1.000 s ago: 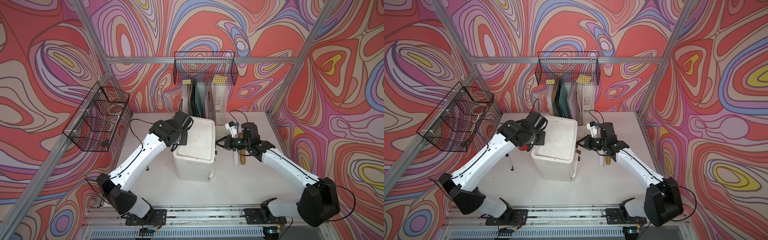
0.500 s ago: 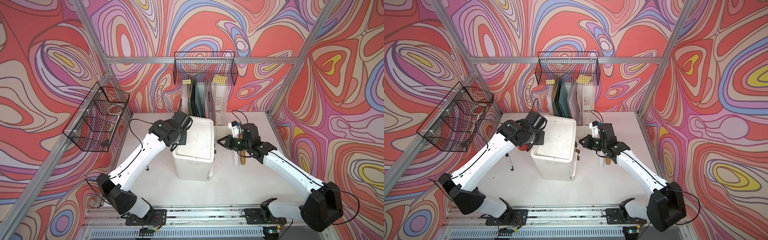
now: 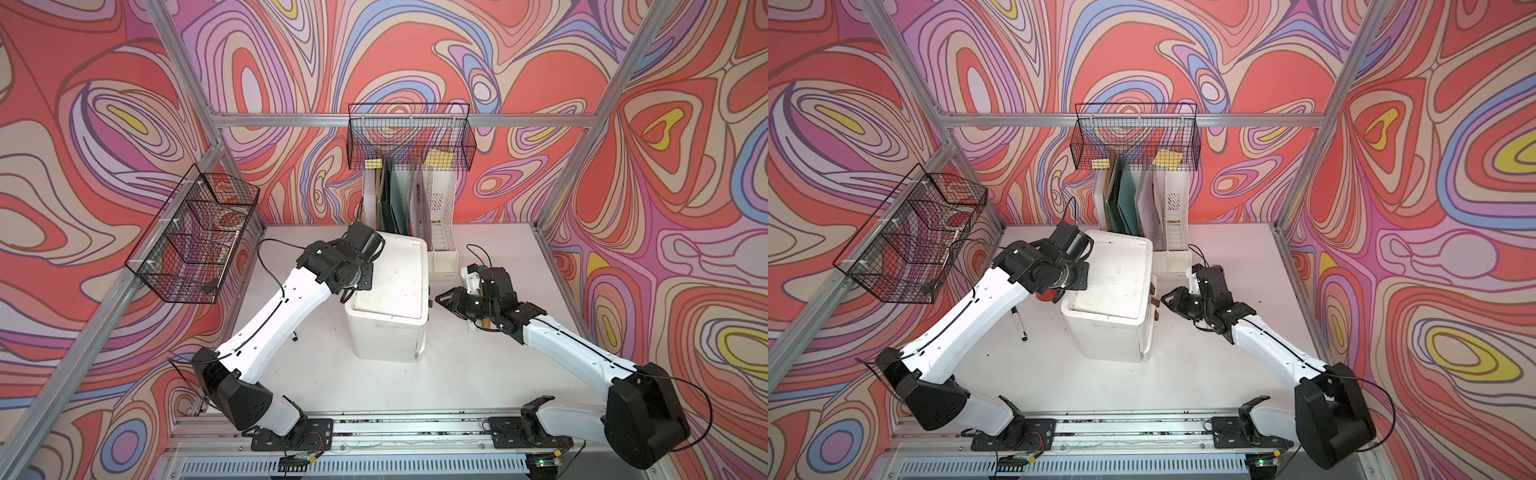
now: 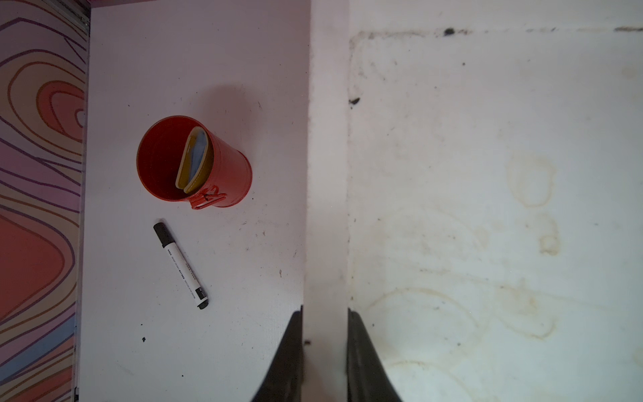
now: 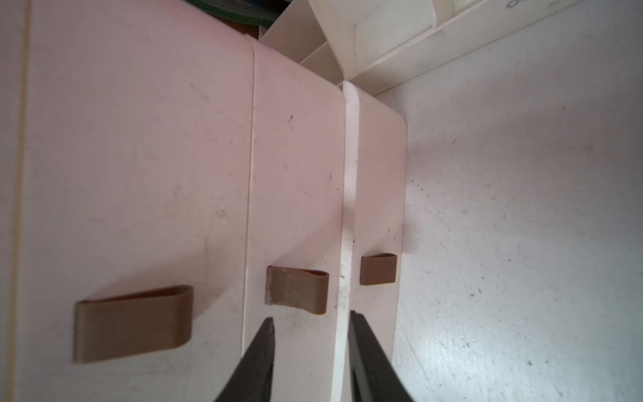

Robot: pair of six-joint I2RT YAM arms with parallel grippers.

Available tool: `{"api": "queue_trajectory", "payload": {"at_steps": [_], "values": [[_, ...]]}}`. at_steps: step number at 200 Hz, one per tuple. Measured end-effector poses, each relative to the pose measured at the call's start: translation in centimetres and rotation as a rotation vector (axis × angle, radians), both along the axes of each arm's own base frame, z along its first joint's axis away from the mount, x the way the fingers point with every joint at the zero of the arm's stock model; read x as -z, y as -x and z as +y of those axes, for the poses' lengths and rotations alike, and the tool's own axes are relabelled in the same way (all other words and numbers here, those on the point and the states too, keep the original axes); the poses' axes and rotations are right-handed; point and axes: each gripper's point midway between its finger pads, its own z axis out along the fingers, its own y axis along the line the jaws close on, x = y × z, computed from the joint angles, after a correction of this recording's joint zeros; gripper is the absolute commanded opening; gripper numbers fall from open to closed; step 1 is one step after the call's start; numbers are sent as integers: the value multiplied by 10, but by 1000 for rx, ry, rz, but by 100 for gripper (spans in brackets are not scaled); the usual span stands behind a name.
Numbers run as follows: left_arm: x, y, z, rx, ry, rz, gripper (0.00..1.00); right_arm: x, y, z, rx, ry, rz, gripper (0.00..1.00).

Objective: Take the microphone out of the drawer
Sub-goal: Close the drawer in the storage box, then open the drawer in the storage box.

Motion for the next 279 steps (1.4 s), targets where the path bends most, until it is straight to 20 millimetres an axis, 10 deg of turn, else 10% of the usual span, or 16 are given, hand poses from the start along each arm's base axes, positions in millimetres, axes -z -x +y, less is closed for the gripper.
{"api": "queue_trajectory", "payload": {"at_steps": [198, 279], "values": [[0, 0, 0, 0, 2, -2, 0, 12, -11, 25, 20, -304, 1, 48], [0, 0, 0, 0, 4, -6, 0, 20, -11, 27, 35, -351, 38, 14]]}}
